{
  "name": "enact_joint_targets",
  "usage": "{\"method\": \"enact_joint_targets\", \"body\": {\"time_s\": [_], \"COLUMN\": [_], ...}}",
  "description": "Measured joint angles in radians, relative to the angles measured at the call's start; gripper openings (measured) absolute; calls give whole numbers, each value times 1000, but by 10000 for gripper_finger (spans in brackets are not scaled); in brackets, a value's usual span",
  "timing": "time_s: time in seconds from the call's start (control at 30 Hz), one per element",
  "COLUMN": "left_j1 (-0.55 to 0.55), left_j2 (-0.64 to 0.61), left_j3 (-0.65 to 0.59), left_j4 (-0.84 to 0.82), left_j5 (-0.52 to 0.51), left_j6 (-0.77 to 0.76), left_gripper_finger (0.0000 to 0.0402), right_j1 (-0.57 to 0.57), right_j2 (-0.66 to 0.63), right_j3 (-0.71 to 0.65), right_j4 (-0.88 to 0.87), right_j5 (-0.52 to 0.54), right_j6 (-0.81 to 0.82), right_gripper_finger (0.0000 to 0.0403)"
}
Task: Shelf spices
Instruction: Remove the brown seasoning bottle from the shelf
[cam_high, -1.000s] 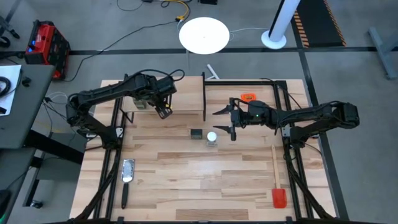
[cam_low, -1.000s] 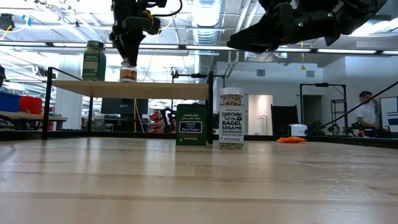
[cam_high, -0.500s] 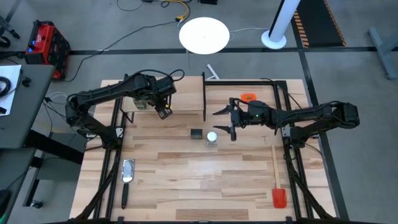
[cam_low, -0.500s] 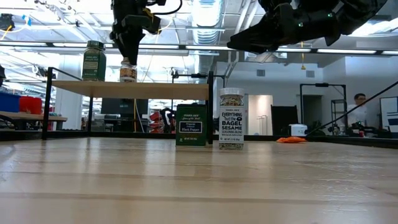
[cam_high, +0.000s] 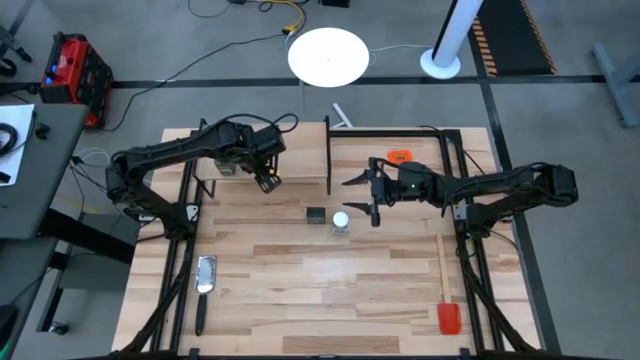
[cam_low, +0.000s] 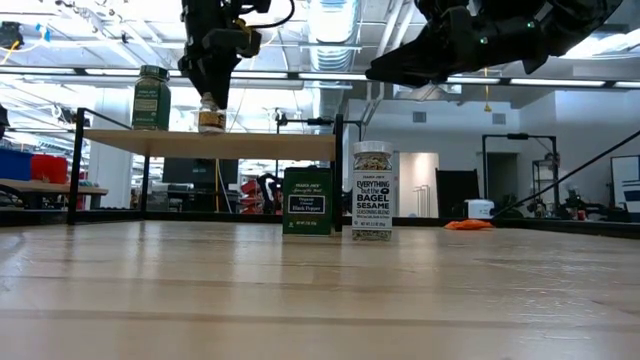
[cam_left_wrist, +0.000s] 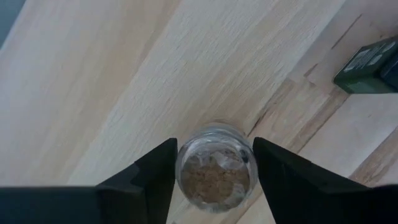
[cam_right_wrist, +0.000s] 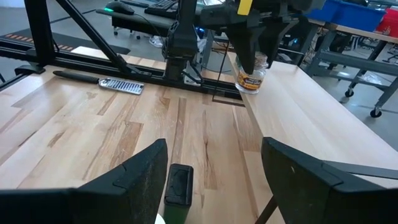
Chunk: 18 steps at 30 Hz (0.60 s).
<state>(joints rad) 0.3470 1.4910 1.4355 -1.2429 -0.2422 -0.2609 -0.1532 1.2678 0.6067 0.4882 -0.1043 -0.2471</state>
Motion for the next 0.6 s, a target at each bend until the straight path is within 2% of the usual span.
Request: {"method": "enact_joint_targets", "body": {"time_s": [0.17,0.33,0.6], "left_j1": [0,0,-6], "left_j2": [-2,1,0], "left_j3": [-83,-96,-96], "left_j4": [77,102,76], "left_j5": [-5,17,75], "left_j6": [11,24,27], "left_gripper_finger": [199,198,162], "right_j1": [0,0,0], "right_j2": [0,0,0], "right_j3": [0,0,0], "right_j4": [-4,-5,-6], "right_j5": [0,0,0], "right_j6": [-1,0,3], "right_gripper_finger": [260,260,260]}}
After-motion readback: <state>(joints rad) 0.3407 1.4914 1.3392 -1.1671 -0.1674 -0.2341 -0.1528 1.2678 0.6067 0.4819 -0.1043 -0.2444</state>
